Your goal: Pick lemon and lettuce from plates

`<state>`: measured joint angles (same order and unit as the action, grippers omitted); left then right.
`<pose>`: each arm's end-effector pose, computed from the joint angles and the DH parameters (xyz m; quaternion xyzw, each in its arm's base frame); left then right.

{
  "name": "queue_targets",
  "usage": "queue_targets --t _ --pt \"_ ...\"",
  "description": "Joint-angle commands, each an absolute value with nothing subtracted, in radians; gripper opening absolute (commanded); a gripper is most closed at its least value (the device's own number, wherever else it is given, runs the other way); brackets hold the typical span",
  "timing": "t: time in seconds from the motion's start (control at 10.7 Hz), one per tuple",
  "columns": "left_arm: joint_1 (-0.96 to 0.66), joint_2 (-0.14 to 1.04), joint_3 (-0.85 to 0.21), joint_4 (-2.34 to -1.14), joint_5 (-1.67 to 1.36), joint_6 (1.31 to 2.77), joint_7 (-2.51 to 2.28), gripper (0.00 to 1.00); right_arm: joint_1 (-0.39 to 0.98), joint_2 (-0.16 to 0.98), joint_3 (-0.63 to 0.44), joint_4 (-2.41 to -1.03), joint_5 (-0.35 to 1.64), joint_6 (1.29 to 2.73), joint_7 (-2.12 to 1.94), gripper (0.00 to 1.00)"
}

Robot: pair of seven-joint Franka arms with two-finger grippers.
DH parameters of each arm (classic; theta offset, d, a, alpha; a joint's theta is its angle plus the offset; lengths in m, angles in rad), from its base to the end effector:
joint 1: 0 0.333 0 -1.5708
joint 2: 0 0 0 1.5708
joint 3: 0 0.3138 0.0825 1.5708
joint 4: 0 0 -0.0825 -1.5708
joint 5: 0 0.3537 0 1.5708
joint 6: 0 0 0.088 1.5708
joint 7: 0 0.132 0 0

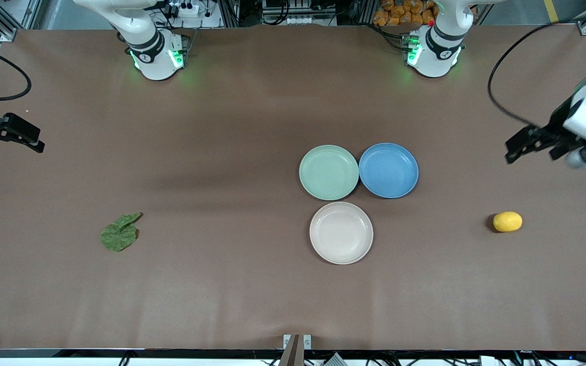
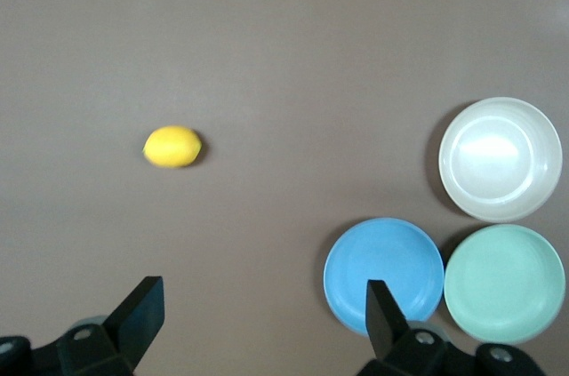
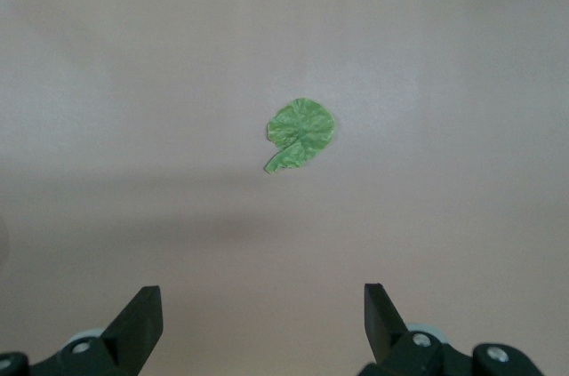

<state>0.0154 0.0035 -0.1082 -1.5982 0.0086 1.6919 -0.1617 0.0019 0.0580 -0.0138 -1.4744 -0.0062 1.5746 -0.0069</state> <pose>0.5370 -0.0488 0.5945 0.9984 0.0341 0.0453 0.0017 0.5443 -0.0071 0.6093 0.9998 -0.0025 0.0211 0.0037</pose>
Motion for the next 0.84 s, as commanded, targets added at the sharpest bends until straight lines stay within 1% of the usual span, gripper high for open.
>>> queue_targets --t 0.0,0.19,0.28,0.75 --pt "0.015 0.017 -0.109 -1.549 -0.002 1.640 -0.138 1.00 -0.003 -0.004 -0.012 -1.558 -0.003 1.623 -0.009 1.00" --pt "0.014 0.015 -0.115 -1.546 -0.001 1.640 -0.140 1.00 -0.003 -0.070 -0.012 -1.670 0.000 1.701 -0.009 1.00" --pt "0.008 0.015 -0.112 -1.546 0.000 1.640 -0.138 1.00 -0.005 -0.087 -0.012 -1.696 0.009 1.718 -0.009 1.00" --pt "0.009 0.012 -0.118 -1.546 0.012 1.638 -0.143 1.00 -0.009 -0.086 -0.017 -1.694 0.017 1.710 -0.009 1.00"
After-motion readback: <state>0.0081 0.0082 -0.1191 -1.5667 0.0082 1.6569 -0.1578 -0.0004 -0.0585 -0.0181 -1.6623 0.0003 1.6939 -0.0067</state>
